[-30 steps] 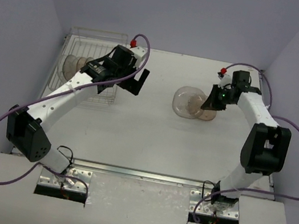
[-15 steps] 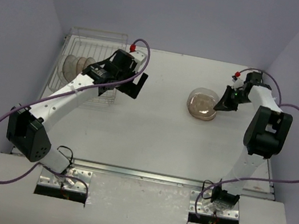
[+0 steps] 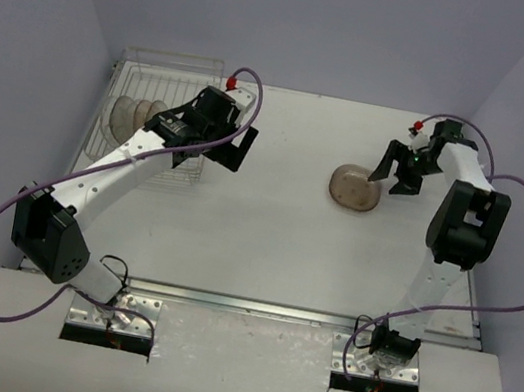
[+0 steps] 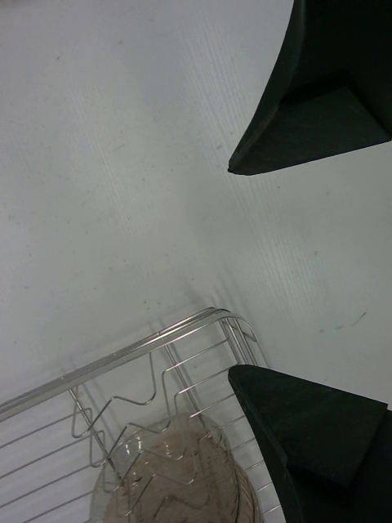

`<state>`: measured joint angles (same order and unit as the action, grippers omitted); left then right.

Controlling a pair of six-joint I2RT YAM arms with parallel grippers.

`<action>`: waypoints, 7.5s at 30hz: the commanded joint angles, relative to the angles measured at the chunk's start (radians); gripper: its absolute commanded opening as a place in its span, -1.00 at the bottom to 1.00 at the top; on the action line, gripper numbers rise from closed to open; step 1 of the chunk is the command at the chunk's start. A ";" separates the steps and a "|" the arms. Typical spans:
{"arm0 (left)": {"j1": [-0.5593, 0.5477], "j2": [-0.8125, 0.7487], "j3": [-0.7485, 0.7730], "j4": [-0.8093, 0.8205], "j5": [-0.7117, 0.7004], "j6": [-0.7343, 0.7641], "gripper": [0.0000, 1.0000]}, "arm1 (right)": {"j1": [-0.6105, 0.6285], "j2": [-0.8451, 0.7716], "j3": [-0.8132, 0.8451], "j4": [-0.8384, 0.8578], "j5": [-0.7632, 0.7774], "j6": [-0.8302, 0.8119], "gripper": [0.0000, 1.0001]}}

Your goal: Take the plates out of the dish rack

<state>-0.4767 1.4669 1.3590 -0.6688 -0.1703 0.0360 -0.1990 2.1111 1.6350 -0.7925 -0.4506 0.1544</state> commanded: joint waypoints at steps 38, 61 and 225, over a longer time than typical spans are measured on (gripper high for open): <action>0.349 0.377 0.187 0.176 -0.509 0.145 -0.08 | 0.001 -0.634 -0.425 0.019 -0.256 -0.044 0.59; 0.397 0.468 0.227 0.239 -0.587 0.215 -0.41 | 0.001 -0.623 -0.395 0.006 -0.254 -0.040 0.58; 0.324 -0.077 0.054 0.054 -0.105 -0.227 0.98 | -0.059 -0.180 0.188 -0.251 -0.250 -0.030 0.98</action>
<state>-0.1741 1.4229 1.3849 -0.6543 -0.1415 -0.2147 -0.2716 2.1434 1.7958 -1.0634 -0.6408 0.1207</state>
